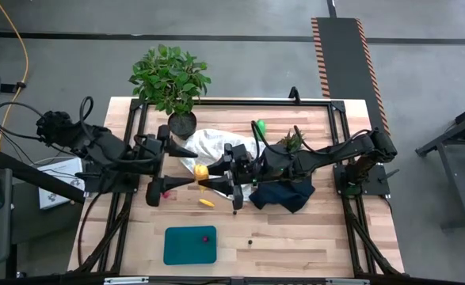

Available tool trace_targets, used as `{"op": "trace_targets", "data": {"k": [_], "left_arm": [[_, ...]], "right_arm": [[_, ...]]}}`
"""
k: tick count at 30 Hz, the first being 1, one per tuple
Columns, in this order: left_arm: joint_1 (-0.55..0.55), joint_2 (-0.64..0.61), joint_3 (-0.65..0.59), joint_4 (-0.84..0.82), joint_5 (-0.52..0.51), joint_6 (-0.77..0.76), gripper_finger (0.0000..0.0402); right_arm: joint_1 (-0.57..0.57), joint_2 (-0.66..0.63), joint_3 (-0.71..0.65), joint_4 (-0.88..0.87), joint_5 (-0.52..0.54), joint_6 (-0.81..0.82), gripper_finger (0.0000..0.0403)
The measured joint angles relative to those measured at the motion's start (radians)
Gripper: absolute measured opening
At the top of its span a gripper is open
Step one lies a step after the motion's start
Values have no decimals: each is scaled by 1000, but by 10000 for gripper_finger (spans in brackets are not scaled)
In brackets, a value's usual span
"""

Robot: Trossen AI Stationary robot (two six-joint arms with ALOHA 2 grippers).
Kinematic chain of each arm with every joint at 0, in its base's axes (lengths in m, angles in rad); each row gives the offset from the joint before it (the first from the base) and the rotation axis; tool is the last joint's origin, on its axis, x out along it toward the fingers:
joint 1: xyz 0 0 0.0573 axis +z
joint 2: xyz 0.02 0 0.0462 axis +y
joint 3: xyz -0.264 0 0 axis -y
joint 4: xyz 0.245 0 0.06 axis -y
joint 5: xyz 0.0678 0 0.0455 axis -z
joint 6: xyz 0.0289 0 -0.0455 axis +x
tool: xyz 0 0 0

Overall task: Pick and placing Produce into tupperware
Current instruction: Put the banana into the bin

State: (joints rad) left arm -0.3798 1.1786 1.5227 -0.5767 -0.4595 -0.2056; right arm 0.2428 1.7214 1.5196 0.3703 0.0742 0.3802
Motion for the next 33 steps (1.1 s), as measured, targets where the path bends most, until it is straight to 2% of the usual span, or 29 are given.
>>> {"op": "trace_targets", "data": {"k": [9, 22, 33], "left_arm": [[1, 35, 0, 8, 42, -1, 261], [1, 55, 0, 64, 23, 24, 270], [1, 73, 0, 65, 33, 26, 243]], "right_arm": [[0, 0, 0, 0, 0, -4, 138], [0, 1, 0, -7, 0, -3, 138], [0, 1, 0, -6, -6, -4, 138]]}}
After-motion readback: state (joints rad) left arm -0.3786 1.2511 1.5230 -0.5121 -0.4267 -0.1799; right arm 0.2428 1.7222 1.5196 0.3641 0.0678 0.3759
